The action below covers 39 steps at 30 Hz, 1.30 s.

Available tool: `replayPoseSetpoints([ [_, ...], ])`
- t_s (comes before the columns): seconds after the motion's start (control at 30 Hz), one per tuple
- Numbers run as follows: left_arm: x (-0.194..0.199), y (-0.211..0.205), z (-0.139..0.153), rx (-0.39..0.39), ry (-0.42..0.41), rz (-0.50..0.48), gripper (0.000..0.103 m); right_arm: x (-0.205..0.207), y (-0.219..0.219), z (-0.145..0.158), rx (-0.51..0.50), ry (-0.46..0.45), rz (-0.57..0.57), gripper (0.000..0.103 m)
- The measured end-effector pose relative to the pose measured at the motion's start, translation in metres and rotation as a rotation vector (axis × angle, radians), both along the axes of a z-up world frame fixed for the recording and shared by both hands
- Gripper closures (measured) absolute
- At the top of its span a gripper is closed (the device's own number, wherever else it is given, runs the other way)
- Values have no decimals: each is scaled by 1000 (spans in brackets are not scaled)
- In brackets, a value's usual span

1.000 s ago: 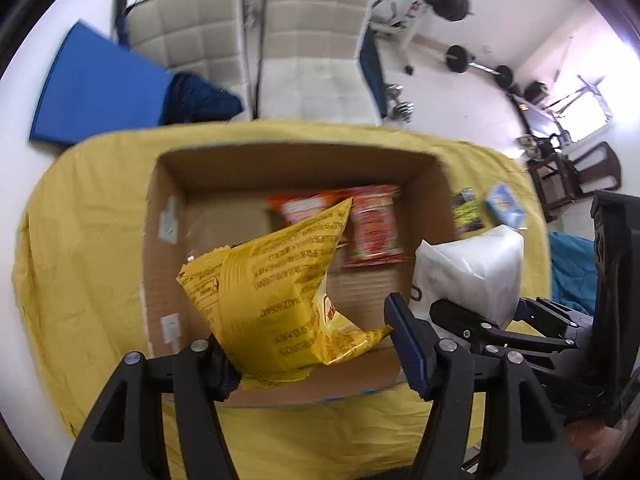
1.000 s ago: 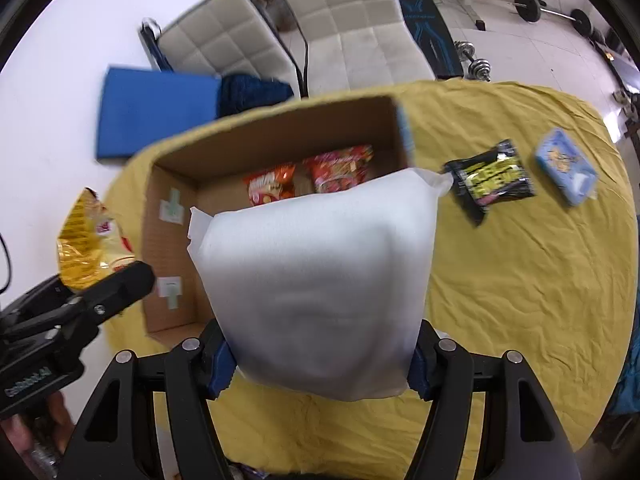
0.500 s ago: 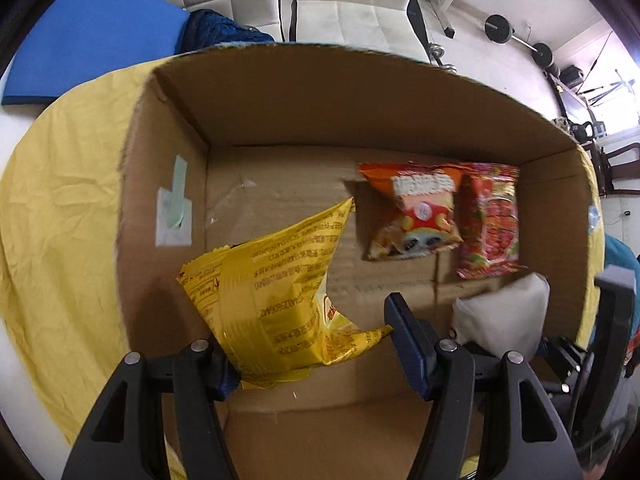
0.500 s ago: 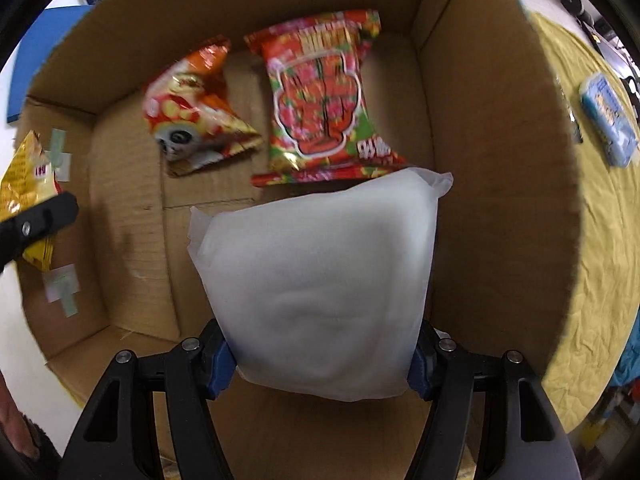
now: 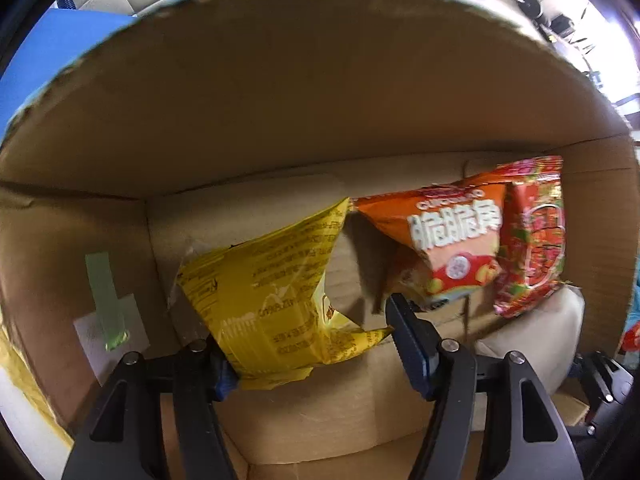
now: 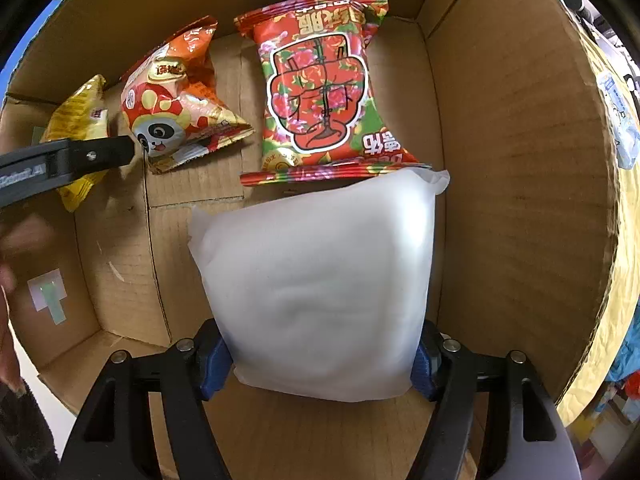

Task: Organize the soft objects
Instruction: 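Carry the yellow wrapper and white pack into the box and release both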

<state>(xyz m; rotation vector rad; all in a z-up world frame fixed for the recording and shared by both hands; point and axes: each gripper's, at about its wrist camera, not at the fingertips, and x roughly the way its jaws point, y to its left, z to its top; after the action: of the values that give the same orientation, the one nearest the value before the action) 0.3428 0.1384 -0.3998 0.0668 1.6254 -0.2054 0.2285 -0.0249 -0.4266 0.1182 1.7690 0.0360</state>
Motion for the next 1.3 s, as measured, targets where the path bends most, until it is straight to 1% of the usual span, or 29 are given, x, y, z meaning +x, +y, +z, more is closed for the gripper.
replayPoseSetpoints([
  [0.03, 0, 0, -1, 1, 4, 5, 40, 6, -2, -3, 2, 4, -5, 30],
  [0.2, 3, 8, -6, -21, 34, 47, 39, 9, -4, -2, 6, 21, -7, 26],
  [0.27, 3, 10, -6, -23, 35, 55, 31, 10, -3, 0, 8, 17, -9, 24],
  [0.33, 2, 11, -3, -18, 27, 56, 31, 11, -1, 8, 16, 15, -14, 21],
  [0.43, 0, 9, 2, -5, 14, 54, 17, 12, 0, 23, 26, 4, -18, 14],
  [0.5, 0, 10, 5, 0, 13, 62, 17, 15, 1, 28, 30, 3, -20, 10],
  [0.57, 0, 12, 9, -12, 15, 70, 13, 17, 2, 33, 30, -3, -22, 8],
  [0.67, -9, 12, 18, -32, 13, 78, 9, 21, 3, 44, 30, -14, -25, 6],
  [0.77, -19, 14, 30, -42, -11, 93, 8, 27, 7, 56, 36, -33, -30, 0],
  [0.9, -40, 20, 48, -73, -51, 135, 5, 36, 14, 78, 28, -73, -26, 0],
  [0.97, -53, 26, 61, -86, -85, 152, 4, 38, 16, 85, 25, -89, -20, 0],
  [1.0, -49, 25, 72, -86, -95, 155, 4, 41, 16, 84, 26, -95, -17, 0],
  [1.1, -77, 26, 97, -99, -141, 161, 4, 44, 17, 97, 27, -124, -6, 0],
  [1.17, -95, 27, 113, -84, -171, 163, 4, 44, 17, 108, 12, -155, 7, 0],
  [1.2, -95, 24, 120, -82, -181, 165, 4, 38, 13, 111, 9, -166, 12, 0],
  [1.23, -106, 25, 131, -83, -201, 172, 4, 35, 13, 115, 6, -176, 18, 0],
  [1.3, -112, 28, 144, -87, -236, 184, 4, 28, 12, 126, 6, -194, 29, 0],
])
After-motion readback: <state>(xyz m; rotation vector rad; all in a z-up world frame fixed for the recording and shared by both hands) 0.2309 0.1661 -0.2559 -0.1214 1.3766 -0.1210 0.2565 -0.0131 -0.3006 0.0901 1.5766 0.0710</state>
